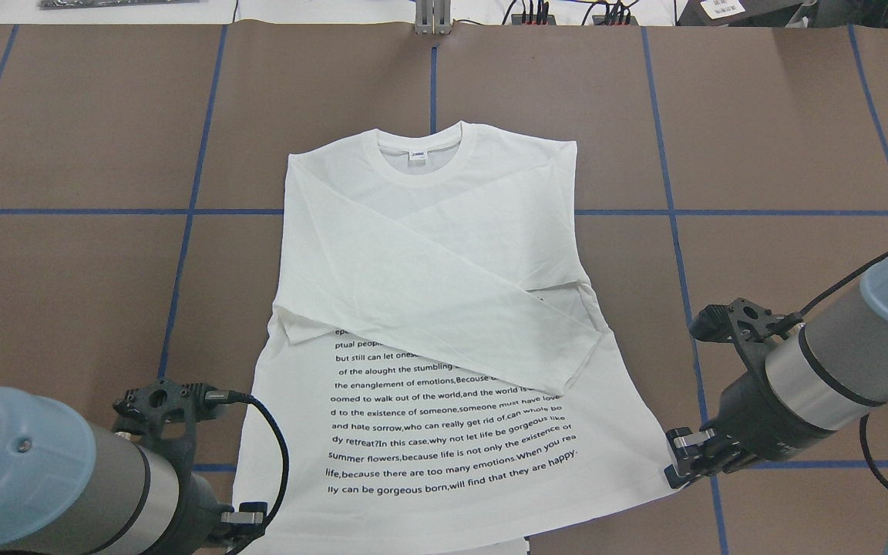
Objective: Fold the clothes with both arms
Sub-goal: 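Carry the hem with both grippers up over the shirt toward the collar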
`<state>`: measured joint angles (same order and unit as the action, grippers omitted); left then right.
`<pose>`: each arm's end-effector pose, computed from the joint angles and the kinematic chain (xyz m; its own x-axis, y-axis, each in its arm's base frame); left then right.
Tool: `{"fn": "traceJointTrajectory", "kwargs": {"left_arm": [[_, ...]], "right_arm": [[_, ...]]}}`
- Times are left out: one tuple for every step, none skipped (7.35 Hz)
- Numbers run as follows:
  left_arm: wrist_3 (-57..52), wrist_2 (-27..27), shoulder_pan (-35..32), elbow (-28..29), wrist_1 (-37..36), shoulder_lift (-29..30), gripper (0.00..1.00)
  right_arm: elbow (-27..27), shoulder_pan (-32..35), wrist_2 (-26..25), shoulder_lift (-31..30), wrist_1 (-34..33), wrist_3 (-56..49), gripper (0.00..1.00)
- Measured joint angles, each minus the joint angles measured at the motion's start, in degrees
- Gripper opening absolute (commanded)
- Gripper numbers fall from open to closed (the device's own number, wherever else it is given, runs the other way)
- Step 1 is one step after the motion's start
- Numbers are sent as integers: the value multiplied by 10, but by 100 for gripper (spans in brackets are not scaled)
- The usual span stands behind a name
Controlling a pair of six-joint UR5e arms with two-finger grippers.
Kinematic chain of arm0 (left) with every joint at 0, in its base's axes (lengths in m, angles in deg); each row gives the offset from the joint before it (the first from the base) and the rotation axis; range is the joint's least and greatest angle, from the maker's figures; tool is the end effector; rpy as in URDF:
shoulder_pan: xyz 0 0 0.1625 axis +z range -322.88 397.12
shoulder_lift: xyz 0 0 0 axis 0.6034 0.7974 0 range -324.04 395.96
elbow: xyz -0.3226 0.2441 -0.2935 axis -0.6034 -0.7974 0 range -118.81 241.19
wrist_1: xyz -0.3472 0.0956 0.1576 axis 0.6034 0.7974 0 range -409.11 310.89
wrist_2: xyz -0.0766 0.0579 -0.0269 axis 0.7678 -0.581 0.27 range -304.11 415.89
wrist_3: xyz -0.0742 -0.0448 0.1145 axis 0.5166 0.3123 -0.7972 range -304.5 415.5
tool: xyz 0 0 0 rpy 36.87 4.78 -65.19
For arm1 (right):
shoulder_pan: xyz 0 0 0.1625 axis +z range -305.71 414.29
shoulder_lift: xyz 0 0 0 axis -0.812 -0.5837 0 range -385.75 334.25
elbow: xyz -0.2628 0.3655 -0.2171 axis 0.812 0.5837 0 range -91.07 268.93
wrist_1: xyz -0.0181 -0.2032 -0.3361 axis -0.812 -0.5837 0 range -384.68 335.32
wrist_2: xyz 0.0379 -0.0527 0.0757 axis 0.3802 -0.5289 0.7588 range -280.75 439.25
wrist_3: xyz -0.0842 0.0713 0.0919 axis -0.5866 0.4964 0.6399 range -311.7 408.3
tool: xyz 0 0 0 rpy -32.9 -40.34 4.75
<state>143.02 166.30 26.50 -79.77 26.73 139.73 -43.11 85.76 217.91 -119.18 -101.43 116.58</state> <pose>0.4212 -0.1637 0.3220 0.6198 -0.0749 -0.7812 -0.1190 0.9750 -0.1879 -0.3238 -0.2281 0.4107 0.4307 -0.0230 0.9022 0.3424 0.9291 -0.1398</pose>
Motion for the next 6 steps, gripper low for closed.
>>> {"fn": "traceJointTrajectory", "kwargs": {"left_arm": [[-1,3,-4,-3,-1,1,0],[-6,5,-19,-2,-2,3,0],[-19,8,-46,-1,-1,6,0],[-40,20,-80,3,-1,9,0],[-62,42,-123,17,0,17,0],[-85,57,-162,45,2,33,0]], "right_arm": [[11,12,3,2,11,0,0],[31,31,4,19,16,-1,0],[56,53,4,49,17,-2,0],[83,78,3,82,17,-2,0],[110,107,3,116,16,-2,0],[132,135,5,142,13,-2,0]]}}
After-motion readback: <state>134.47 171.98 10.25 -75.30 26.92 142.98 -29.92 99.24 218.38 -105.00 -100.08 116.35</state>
